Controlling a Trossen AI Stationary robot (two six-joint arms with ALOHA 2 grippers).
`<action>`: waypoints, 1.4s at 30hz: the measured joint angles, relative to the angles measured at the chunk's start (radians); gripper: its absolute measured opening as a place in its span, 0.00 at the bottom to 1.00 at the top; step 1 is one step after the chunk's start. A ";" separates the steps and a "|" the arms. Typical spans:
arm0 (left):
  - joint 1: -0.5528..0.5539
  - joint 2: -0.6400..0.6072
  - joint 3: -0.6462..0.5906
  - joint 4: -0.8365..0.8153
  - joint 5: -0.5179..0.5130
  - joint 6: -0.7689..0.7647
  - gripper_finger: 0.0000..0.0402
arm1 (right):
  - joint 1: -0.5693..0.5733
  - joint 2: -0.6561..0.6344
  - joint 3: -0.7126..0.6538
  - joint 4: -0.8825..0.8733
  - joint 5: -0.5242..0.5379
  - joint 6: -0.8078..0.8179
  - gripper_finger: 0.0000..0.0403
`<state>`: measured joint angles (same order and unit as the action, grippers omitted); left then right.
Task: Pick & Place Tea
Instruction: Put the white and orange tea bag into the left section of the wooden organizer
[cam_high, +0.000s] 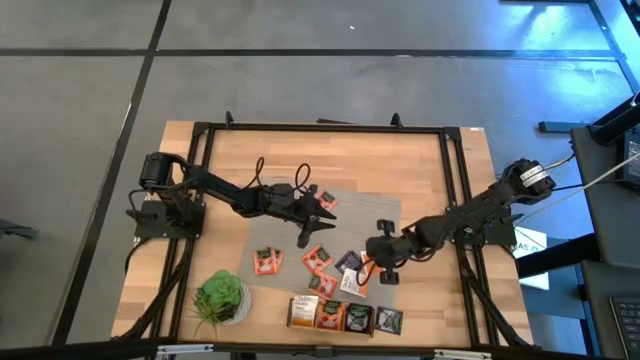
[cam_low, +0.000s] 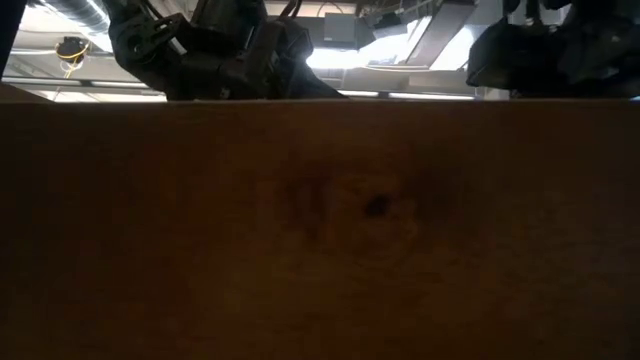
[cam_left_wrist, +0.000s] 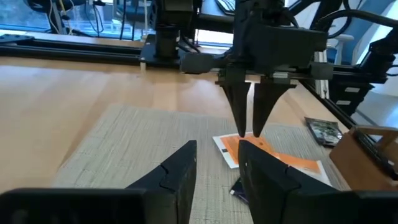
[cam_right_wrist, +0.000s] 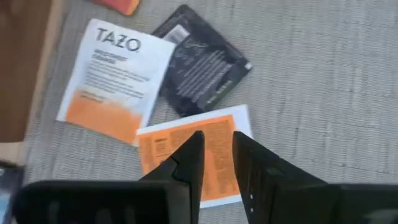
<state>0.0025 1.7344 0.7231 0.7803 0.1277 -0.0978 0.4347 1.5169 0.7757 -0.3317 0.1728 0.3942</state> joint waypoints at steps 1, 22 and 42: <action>0.000 0.000 0.000 0.000 -0.003 0.000 0.28 | -0.005 0.003 0.000 0.001 0.001 -0.005 0.22; 0.000 0.000 0.000 -0.038 -0.004 0.034 0.29 | -0.046 0.183 0.005 0.048 0.006 -0.085 0.22; -0.001 0.000 0.000 -0.058 -0.007 0.034 0.28 | -0.088 0.190 -0.001 0.051 0.255 -0.003 0.13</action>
<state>0.0013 1.7344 0.7231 0.7223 0.1207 -0.0643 0.3464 1.7074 0.7752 -0.2808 0.4280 0.3909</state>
